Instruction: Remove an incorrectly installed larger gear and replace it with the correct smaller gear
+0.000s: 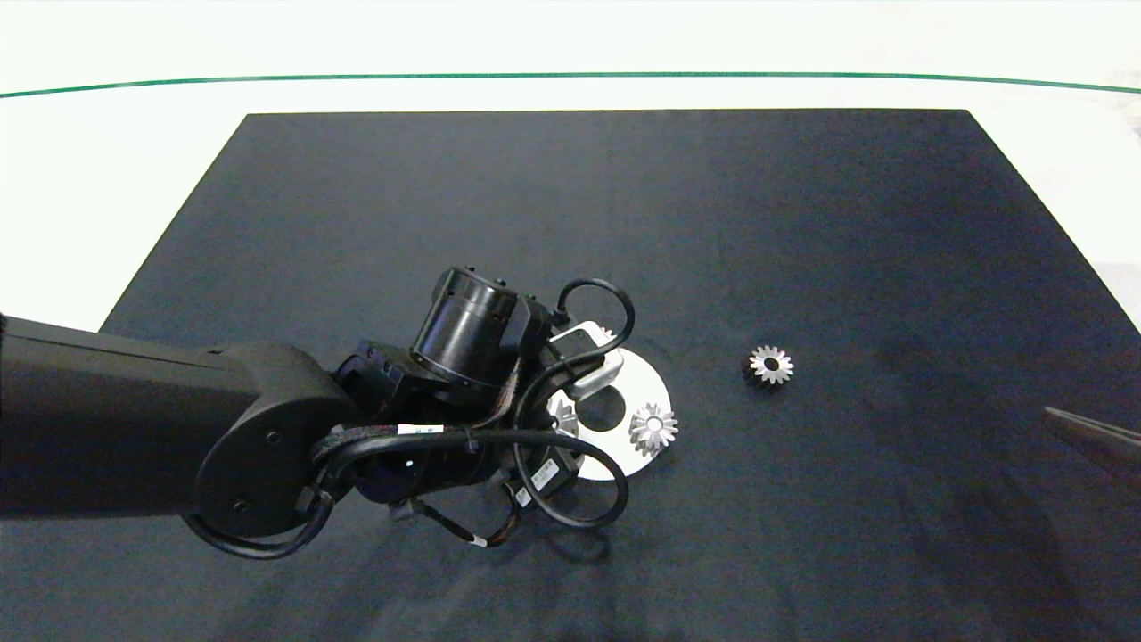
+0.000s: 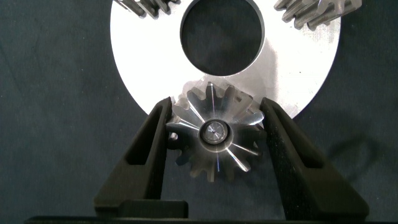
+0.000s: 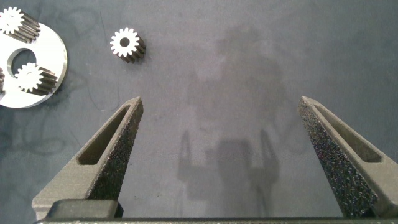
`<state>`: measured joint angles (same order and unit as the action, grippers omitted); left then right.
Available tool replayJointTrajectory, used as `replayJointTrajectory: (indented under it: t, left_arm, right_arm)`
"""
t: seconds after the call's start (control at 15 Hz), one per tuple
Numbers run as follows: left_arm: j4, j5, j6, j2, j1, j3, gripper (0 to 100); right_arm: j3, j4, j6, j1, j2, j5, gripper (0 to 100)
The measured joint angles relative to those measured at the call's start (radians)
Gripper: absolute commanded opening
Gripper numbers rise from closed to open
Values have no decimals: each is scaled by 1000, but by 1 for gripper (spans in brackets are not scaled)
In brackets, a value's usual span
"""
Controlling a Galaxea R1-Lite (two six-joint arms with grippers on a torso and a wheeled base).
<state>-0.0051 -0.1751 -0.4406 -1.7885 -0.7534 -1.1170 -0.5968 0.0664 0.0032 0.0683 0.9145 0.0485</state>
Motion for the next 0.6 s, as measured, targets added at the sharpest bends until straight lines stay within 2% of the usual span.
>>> replayJointTrajectory:
  t: [0.6]
  left_arm:
    - [38,-1,2,-12,-1,-16,25]
  right_arm:
    - [3,0,3,0,0,0,100]
